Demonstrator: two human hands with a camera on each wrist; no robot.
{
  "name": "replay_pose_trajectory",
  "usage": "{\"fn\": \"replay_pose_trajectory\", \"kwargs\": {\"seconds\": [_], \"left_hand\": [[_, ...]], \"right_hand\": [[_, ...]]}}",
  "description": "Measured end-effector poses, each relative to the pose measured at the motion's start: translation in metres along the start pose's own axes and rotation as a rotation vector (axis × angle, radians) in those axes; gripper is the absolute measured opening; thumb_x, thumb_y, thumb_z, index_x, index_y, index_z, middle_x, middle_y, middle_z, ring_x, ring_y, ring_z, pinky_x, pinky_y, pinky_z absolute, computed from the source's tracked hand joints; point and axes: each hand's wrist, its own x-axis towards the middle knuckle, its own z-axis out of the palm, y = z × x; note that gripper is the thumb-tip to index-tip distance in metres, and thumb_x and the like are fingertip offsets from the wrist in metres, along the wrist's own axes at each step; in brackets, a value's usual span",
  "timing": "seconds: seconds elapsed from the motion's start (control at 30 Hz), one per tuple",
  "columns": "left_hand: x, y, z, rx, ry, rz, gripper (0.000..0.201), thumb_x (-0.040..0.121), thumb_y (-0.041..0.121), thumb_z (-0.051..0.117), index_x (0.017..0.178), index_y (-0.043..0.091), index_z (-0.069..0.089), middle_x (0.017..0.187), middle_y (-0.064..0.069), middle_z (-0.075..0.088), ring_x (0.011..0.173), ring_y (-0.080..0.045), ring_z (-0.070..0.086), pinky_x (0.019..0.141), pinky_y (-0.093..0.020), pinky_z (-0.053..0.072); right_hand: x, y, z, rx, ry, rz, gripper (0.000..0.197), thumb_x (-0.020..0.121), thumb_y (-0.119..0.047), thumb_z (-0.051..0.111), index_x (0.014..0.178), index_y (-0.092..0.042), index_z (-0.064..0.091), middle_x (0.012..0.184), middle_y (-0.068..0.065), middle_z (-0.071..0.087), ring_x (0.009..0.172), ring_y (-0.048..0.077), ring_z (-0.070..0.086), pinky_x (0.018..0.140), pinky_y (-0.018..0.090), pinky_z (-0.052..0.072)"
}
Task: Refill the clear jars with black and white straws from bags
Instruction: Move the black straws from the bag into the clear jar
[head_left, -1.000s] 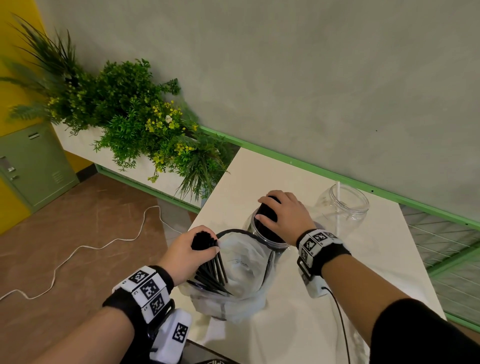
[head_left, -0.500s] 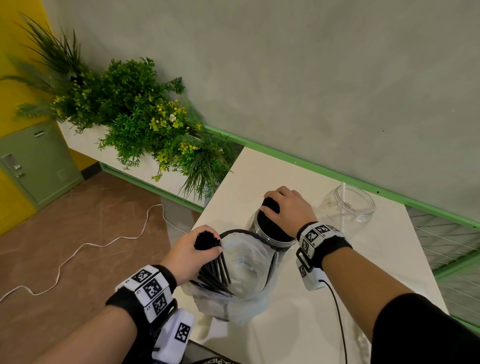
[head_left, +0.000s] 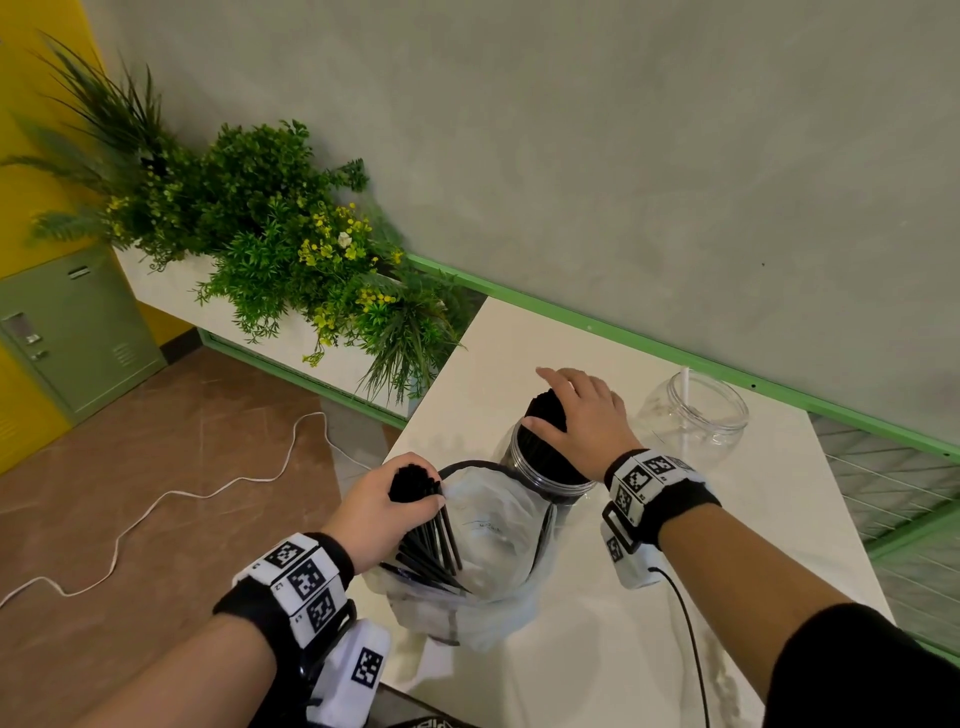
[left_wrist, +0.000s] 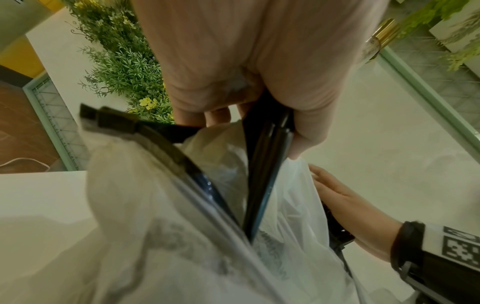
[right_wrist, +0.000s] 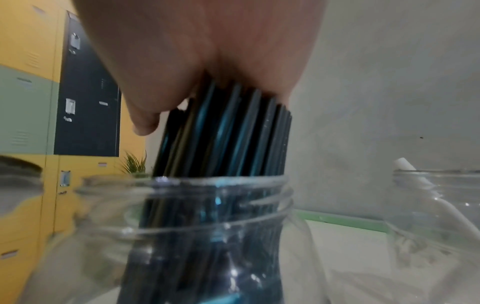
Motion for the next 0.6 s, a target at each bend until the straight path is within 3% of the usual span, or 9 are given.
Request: {"fn": "replay_pose_trajectory", "kwargs": {"seconds": [0.07,0.13,0.23,0.3,0.4,0.5,0.6], "left_hand": [[0.001,-0.001,0.0,0.007,0.004,0.0,0.011,0.08,0.021,0.071,0.08,0.028,0.063,0.089,-0.008,0.068,0.085,-0.022,0.063,0.082,-0.038,0.051],[0.002,-0.003,0.0,0.016,0.013,-0.004,0.017,0.083,0.014,0.07,0.08,0.028,0.063,0.089,-0.008,0.068,0.085,-0.022,0.062,0.081,-0.036,0.05],[0.003,-0.003,-0.001,0.014,0.042,-0.014,0.012,0.084,0.012,0.069,0.083,0.022,0.063,0.088,-0.006,0.069,0.084,-0.015,0.063,0.078,-0.028,0.05],[0.003,-0.004,-0.001,0.013,0.06,-0.015,0.011,0.084,0.011,0.069,0.085,0.02,0.063,0.086,-0.003,0.069,0.079,-0.007,0.063,0.071,-0.017,0.049],[0.002,-0.004,-0.001,0.018,0.077,-0.012,0.013,0.083,0.012,0.07,0.084,0.022,0.062,0.083,0.001,0.067,0.075,-0.001,0.06,0.068,-0.014,0.046],[0.001,-0.006,-0.001,-0.002,0.093,-0.018,0.013,0.083,0.012,0.07,0.085,0.022,0.061,0.089,-0.004,0.069,0.082,-0.009,0.062,0.073,-0.019,0.047],[-0.002,-0.004,0.001,-0.024,0.106,-0.007,0.015,0.083,0.01,0.069,0.083,0.023,0.06,0.09,-0.005,0.069,0.08,-0.007,0.062,0.075,-0.02,0.048]], "right_hand": [[-0.007,-0.006,-0.006,0.076,0.101,-0.035,0.062,0.091,-0.055,0.051,0.145,-0.03,0.033,0.144,-0.001,0.038,0.134,0.023,0.028,0.11,0.043,0.023],[-0.017,-0.017,-0.016,0.195,0.217,-0.082,0.054,0.091,-0.05,0.053,0.138,-0.026,0.044,0.137,-0.001,0.044,0.128,0.02,0.034,0.107,0.04,0.028],[-0.043,-0.042,-0.026,0.39,0.376,-0.228,0.029,0.091,-0.035,0.055,0.111,-0.015,0.061,0.107,-0.001,0.058,0.1,0.015,0.05,0.09,0.03,0.044],[-0.068,-0.062,-0.021,0.48,0.305,-0.332,0.014,0.091,-0.022,0.057,0.098,-0.012,0.064,0.091,-0.003,0.058,0.083,0.009,0.054,0.076,0.022,0.046],[-0.099,-0.083,0.001,0.516,0.04,-0.398,0.008,0.091,-0.014,0.06,0.098,-0.016,0.065,0.09,-0.008,0.056,0.075,-0.002,0.051,0.072,0.01,0.04],[-0.115,-0.092,0.028,0.486,-0.09,-0.349,0.011,0.091,-0.017,0.06,0.1,-0.019,0.065,0.094,-0.011,0.057,0.077,-0.003,0.049,0.075,0.011,0.039],[-0.119,-0.101,0.043,0.488,-0.067,-0.245,0.012,0.09,-0.018,0.061,0.102,-0.019,0.065,0.097,-0.009,0.059,0.085,0.003,0.05,0.079,0.017,0.041]]}}
